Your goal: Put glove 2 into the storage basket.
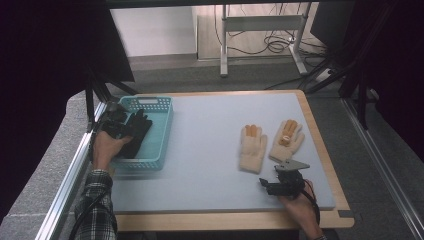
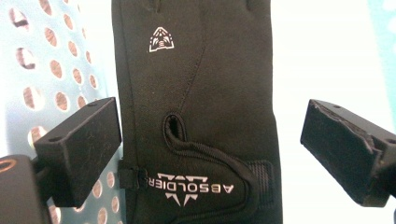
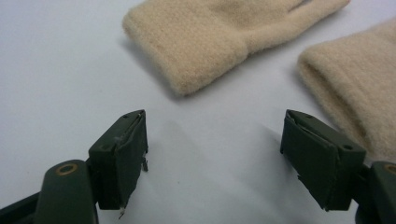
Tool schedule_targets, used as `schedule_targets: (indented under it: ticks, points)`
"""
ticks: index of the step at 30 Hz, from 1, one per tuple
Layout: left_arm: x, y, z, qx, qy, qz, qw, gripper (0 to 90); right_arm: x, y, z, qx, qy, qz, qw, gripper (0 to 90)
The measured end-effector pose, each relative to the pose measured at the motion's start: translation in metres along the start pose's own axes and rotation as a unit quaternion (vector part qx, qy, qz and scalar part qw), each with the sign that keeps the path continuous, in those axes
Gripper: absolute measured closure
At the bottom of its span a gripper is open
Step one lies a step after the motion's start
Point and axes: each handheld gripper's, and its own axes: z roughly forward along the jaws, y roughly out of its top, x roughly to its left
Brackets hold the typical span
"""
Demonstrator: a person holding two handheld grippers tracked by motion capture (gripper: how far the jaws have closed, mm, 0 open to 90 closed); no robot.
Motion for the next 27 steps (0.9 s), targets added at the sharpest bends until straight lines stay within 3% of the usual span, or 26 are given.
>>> schedule_targets:
  ticks: [3, 9, 12, 17, 18, 19, 20, 22, 27]
  points:
    - [-0.001, -0.005, -0.006, -0.025, -0.019, 0.007, 0.9995, 5.0, 0.000, 0.000, 0.000, 0.000, 0.000, 0.001, 1.0000, 22.4]
    - [-0.011, -0.011, -0.013, -0.062, -0.033, 0.028, 0.9972, 3.9, 0.000, 0.000, 0.000, 0.000, 0.000, 0.001, 1.0000, 22.5]
    - [-0.023, -0.013, -0.020, -0.092, -0.041, 0.047, 0.9938, 2.8, 0.000, 0.000, 0.000, 0.000, 0.000, 0.001, 1.0000, 22.5]
    - [-0.033, -0.014, -0.028, -0.115, -0.053, 0.053, 0.9906, 1.4, 0.000, 0.000, 0.000, 0.000, 0.000, 0.001, 1.0000, 22.5]
    - [-0.038, -0.014, -0.031, -0.127, -0.061, 0.054, 0.9885, 1.4, 0.000, 0.000, 0.000, 0.000, -0.001, 0.001, 1.0000, 22.4]
    - [-0.038, -0.014, -0.031, -0.127, -0.061, 0.054, 0.9885, 1.6, 0.000, 0.000, 0.000, 0.000, -0.001, 0.001, 1.0000, 22.4]
    - [-0.043, -0.015, -0.034, -0.136, -0.070, 0.058, 0.9865, 1.6, 0.000, 0.000, 0.000, 0.000, 0.000, 0.001, 1.0000, 22.5]
    - [-0.046, -0.016, -0.036, -0.141, -0.074, 0.060, 0.9855, 1.7, 0.000, 0.000, 0.000, 0.000, 0.000, 0.001, 1.0000, 22.5]
    - [-0.064, -0.022, -0.043, -0.163, -0.093, 0.077, 0.9791, 2.6, 0.000, 0.000, 0.000, 0.000, 0.000, 0.001, 1.0000, 22.5]
